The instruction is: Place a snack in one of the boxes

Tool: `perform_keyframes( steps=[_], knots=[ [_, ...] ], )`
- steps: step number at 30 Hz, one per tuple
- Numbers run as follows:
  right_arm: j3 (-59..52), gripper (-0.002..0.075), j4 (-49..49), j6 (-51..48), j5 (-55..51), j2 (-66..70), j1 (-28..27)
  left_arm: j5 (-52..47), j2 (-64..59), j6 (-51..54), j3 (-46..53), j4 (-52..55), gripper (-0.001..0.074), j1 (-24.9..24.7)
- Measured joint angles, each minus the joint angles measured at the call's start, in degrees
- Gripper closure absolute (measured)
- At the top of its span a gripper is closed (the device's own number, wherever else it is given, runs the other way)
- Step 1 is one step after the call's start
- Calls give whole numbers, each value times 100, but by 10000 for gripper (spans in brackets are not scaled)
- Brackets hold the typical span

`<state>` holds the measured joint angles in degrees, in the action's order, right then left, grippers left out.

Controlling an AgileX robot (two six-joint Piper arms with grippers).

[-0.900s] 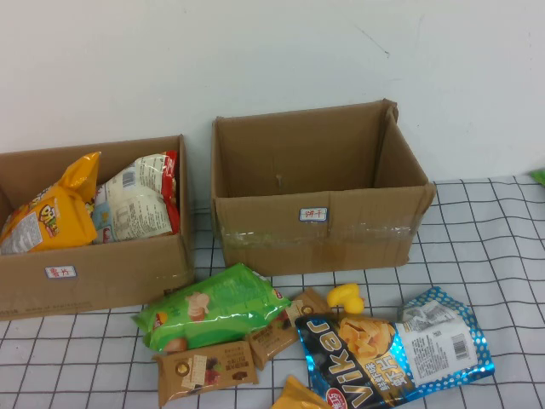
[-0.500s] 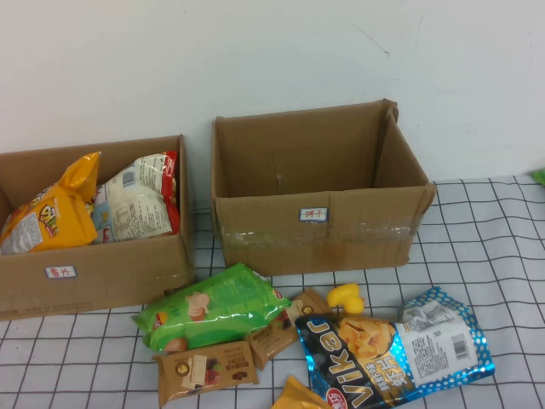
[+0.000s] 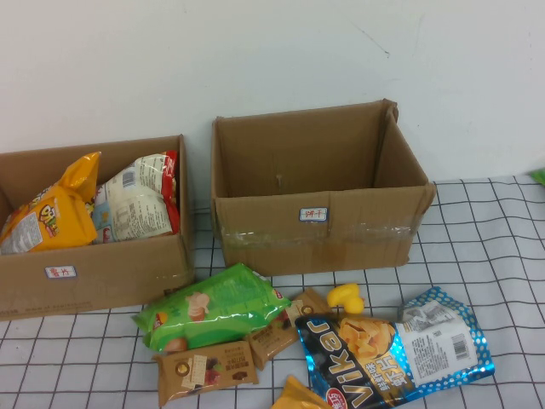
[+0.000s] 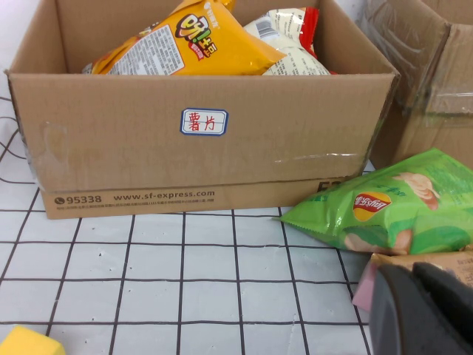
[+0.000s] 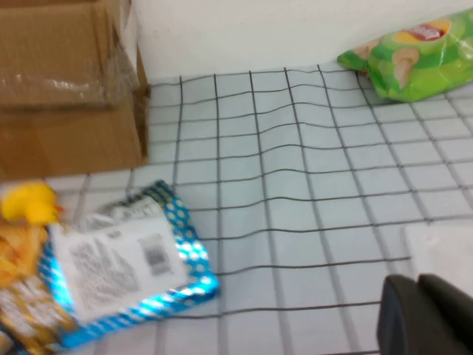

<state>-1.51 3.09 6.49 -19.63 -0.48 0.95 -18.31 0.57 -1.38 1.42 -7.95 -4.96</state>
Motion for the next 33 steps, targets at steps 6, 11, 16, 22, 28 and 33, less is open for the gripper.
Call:
perform_keyframes(
  steps=[6, 11, 16, 22, 28, 33],
  knots=[
    [0, 727, -1694, 1429, -39, 0, 0, 0, 0, 0, 0, 0, 736, 0],
    [-10, 727, -3201, 2064, -102, 0, 0, 0, 0, 0, 0, 0, 736, 0],
    [-10, 727, -3284, 1772, -102, 0, 0, -12, 0, 0, 0, 0, 736, 0],
    [364, 727, -3578, -172, -549, 0, 0, -12, 0, 0, -10, 0, 736, 0],
    [1954, 727, -3587, -2633, -1441, 756, 3, -12, 0, 0, -10, 0, 736, 0],
    [3187, 727, -3555, -4437, -2404, 2163, 12, -12, 0, 0, -10, 0, 736, 0]
  ],
)
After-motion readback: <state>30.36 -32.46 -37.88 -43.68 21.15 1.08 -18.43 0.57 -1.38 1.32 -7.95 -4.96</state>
